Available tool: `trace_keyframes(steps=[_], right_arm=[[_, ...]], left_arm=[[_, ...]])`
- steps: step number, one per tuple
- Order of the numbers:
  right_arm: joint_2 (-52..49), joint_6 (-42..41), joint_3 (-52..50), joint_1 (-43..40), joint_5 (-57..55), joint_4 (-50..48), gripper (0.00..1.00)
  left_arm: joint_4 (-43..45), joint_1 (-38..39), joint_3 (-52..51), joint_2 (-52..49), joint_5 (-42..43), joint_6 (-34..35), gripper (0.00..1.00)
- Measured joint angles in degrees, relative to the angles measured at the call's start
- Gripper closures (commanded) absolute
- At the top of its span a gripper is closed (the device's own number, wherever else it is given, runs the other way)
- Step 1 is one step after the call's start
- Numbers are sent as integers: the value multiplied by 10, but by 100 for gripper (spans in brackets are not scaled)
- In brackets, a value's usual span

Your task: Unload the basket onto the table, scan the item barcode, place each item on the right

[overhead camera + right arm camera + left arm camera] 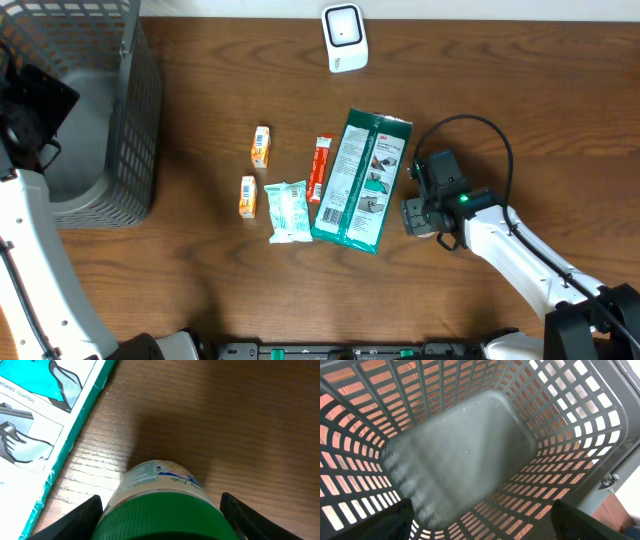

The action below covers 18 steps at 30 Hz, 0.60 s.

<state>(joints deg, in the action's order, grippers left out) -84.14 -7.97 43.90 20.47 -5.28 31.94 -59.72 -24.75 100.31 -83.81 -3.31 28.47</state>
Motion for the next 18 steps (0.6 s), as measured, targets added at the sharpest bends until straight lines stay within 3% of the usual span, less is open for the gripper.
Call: trace_keyframes(steps=[4,6,9,15,18], right_arm=[[2,7,0,0,1,1,47],[3,11,3,0,3,12,59],[10,9,17,0,4,54,68],[64,7,74,0,3,101,77],[98,-10,100,0,3,99,94]], left_arm=[[0,0,0,0,0,0,12],[0,0,0,0,0,0,12],[0,0,0,0,0,0,12],[0,0,0,0,0,0,12],[0,0,0,0,0,0,12]])
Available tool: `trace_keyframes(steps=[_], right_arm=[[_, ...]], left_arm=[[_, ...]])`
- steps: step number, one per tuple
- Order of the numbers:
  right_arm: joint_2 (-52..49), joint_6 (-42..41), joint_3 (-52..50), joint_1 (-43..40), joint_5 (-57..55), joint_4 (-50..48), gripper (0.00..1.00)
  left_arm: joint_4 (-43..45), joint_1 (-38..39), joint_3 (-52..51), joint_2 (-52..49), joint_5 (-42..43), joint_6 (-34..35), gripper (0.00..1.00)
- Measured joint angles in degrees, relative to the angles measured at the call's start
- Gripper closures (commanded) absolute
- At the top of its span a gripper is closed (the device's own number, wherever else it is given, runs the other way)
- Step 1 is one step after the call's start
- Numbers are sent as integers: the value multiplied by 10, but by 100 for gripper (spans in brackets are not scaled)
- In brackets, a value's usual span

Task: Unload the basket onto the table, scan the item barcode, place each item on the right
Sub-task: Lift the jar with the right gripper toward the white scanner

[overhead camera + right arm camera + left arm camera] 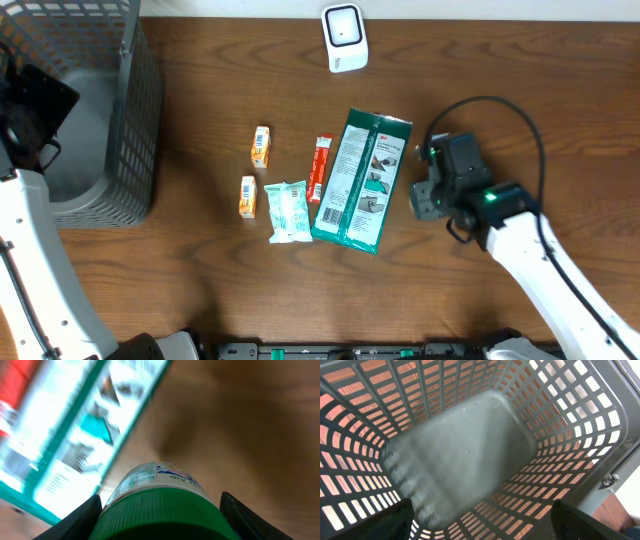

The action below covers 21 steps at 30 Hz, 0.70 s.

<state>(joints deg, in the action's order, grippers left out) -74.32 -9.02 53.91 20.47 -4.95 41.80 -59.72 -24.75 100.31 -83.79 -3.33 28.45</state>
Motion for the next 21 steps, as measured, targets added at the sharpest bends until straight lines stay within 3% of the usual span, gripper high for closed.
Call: trace_keyframes(steps=[1,9,14,21], right_arm=[[9,-8,7,0,0,-7,99],[27,-54,29,0,57,-191,99],[28,-104,33,-1,78,-226,99],[26,-130,33,-1,84,-408,99]], left_arm=[[0,0,0,0,0,0,12],[0,0,0,0,0,0,12],[0,0,0,0,0,0,12],[0,0,0,0,0,0,12]])
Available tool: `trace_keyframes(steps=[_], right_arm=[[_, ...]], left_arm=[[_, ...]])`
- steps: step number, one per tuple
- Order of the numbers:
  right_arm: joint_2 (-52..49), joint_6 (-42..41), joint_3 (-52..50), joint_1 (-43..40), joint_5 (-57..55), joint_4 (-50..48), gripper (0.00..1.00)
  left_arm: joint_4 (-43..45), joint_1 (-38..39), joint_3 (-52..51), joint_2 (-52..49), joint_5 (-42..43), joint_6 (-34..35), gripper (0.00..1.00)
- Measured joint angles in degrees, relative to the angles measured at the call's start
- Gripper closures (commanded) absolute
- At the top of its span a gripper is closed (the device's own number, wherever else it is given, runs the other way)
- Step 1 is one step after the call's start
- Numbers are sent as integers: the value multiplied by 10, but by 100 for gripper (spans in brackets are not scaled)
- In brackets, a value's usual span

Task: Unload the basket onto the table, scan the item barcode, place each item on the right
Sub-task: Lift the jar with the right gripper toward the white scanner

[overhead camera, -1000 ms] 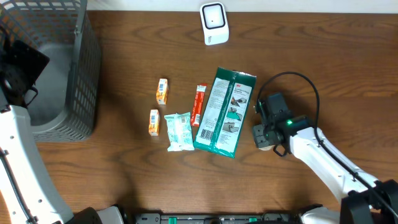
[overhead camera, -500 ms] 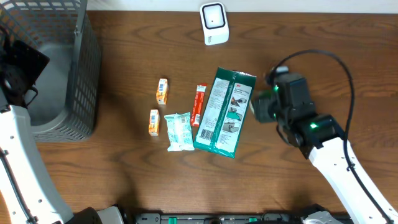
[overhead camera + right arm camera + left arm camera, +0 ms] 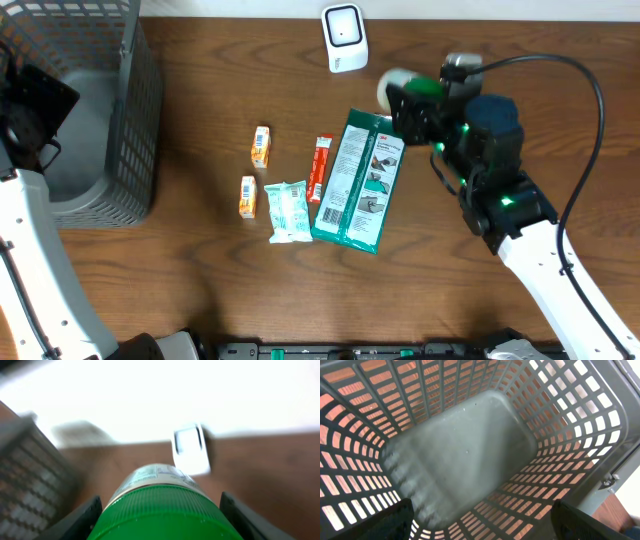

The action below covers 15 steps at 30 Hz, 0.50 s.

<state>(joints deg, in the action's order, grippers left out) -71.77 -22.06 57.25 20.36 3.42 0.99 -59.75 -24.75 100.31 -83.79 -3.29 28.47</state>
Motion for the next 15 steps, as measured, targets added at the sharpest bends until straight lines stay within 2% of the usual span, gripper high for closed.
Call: trace_keyframes(steps=[5,11,13,15], right_arm=[[-68,-27,4,1,3,-213,99],[-264,-51,9,1,5,-520,99],[-317,-56,19,1,1,-559,99],[-376,-60,51,1,-4,-538,99]], left_arm=[[-1,0,0,0,0,0,12],[0,0,-1,-1,0,0,12],[0,0,-1,-1,0,0,12],[0,0,-1,-1,0,0,12]])
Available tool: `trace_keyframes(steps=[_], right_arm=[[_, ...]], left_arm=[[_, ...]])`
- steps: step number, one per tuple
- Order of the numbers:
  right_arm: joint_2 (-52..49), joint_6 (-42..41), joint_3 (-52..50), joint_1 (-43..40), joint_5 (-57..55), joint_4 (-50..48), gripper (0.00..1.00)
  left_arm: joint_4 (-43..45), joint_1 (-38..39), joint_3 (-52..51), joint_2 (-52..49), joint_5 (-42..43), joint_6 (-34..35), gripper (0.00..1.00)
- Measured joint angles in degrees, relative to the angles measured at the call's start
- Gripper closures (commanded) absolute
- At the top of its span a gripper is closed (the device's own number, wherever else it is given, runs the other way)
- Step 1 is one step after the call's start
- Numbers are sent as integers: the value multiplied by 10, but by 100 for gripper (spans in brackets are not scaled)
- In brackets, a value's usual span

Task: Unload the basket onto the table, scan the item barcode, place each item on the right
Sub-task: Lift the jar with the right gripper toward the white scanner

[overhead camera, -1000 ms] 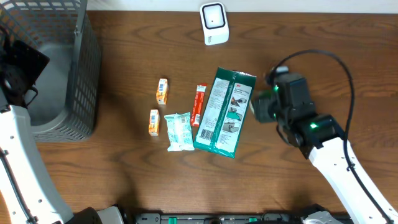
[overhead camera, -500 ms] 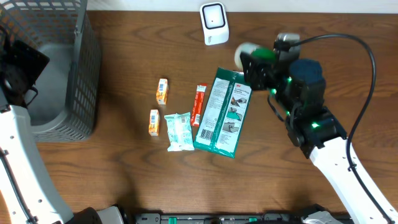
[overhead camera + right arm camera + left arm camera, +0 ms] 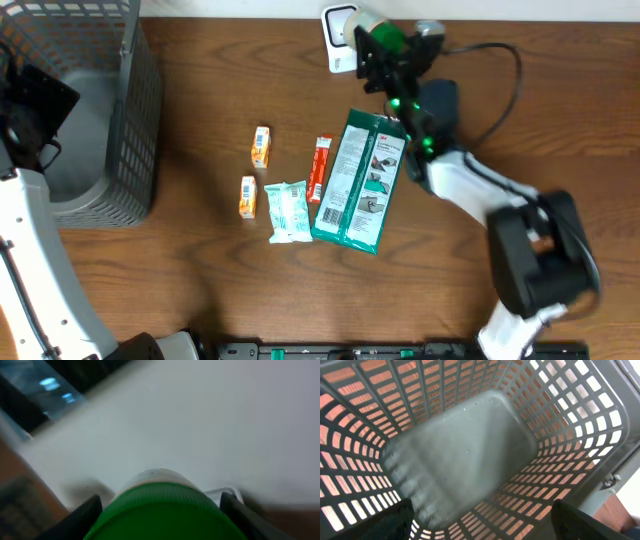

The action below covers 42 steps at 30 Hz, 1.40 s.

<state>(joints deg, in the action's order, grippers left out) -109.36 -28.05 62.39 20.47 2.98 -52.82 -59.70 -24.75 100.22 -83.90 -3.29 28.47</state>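
My right gripper [image 3: 388,45] is shut on a white bottle with a green cap [image 3: 372,28], held up at the table's far edge. The bottle sits right beside the white barcode scanner [image 3: 338,22] and partly covers it. In the right wrist view the green cap [image 3: 160,515] fills the space between the dark fingers, and the picture is blurred. My left gripper [image 3: 482,527] is open over the inside of the grey basket [image 3: 465,450], with nothing between its fingers.
The grey mesh basket [image 3: 135,110] stands at the far left. A green wipes pack [image 3: 360,180], a red stick packet [image 3: 321,168], two small orange boxes [image 3: 261,146] [image 3: 247,196] and a pale green packet [image 3: 288,212] lie mid-table.
My right gripper has moved left and farther back with the bottle, from beside the top of the wipes pack to right next to the scanner. The left arm has not moved.
My right gripper was shut on the green-capped bottle low on the table, right of the wipes pack. It then held the bottle slightly farther back, then near the top of the pack, and now beside the scanner. The left gripper stayed open over the basket.
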Motion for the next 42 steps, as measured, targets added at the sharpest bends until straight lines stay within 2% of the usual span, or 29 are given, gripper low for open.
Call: trace_keyframes(steps=[6,12,17,19,23,28,42], right_arm=[[-143,18,201,0,-3,186,99],[-195,30,352,-2,-11,243,99],[-238,-4,433,-8,-19,221,99],[-271,-23,452,-10,-22,176,99],[-342,-46,463,-10,-30,93,99],[-408,-80,462,-10,-37,67,99],[-418,-103,462,-12,-36,10,99]], left_arm=[[0,0,0,0,0,0,12],[0,0,0,0,0,0,12],[0,0,0,0,0,0,12],[0,0,0,0,0,0,12],[0,0,0,0,0,0,12],[0,0,0,0,0,0,12],[0,0,0,0,0,0,12]])
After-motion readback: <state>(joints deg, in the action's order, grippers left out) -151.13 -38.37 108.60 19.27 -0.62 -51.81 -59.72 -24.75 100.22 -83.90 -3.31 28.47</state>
